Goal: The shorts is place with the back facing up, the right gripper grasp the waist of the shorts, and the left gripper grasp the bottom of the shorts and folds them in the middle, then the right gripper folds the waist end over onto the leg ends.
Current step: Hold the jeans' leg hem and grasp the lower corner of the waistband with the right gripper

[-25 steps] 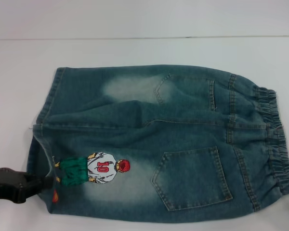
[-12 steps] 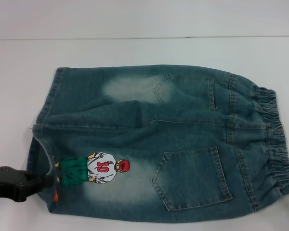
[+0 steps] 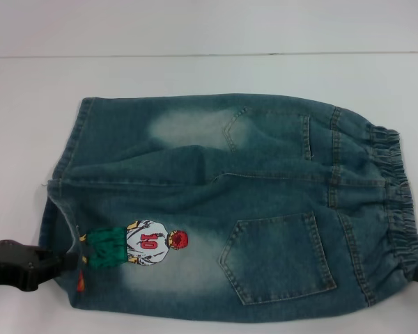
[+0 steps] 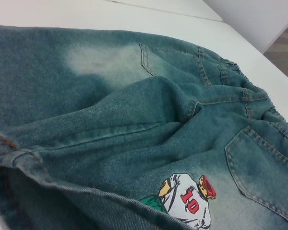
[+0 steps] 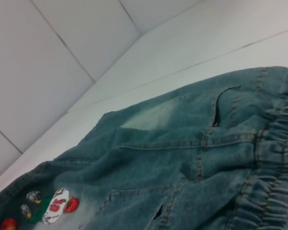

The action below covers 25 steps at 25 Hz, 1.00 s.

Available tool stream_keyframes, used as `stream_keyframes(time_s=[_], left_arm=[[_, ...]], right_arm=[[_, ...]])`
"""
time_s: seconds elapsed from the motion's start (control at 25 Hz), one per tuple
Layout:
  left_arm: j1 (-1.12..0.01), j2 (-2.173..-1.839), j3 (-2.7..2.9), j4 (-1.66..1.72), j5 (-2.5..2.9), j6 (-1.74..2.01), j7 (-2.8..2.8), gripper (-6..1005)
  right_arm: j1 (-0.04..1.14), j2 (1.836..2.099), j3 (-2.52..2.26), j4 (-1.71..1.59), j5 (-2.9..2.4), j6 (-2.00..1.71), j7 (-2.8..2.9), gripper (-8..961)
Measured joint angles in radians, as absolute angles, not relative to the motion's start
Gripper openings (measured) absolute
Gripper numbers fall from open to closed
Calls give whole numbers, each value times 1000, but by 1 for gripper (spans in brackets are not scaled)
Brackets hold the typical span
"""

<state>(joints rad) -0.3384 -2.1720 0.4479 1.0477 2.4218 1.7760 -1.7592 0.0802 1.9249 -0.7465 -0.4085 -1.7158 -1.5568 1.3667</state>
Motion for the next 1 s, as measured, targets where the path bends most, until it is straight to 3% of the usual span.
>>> stream_keyframes(time_s=[0.68, 0.88, 1.0], left_arm=[[-342, -2171, 448, 1034, 2422, 1777, -1759, 66], [-342, -2171, 448, 1034, 2422, 1778, -1759, 66], [-342, -2171, 448, 1034, 2422, 1780, -1760, 65]], right_arm=[[125, 1905, -732, -411, -1785, -1549, 1506, 939], [133, 1901, -724, -411, -1804, -1550, 1521, 846], [128, 1900, -710, -412, -1804, -1549, 1522, 847]])
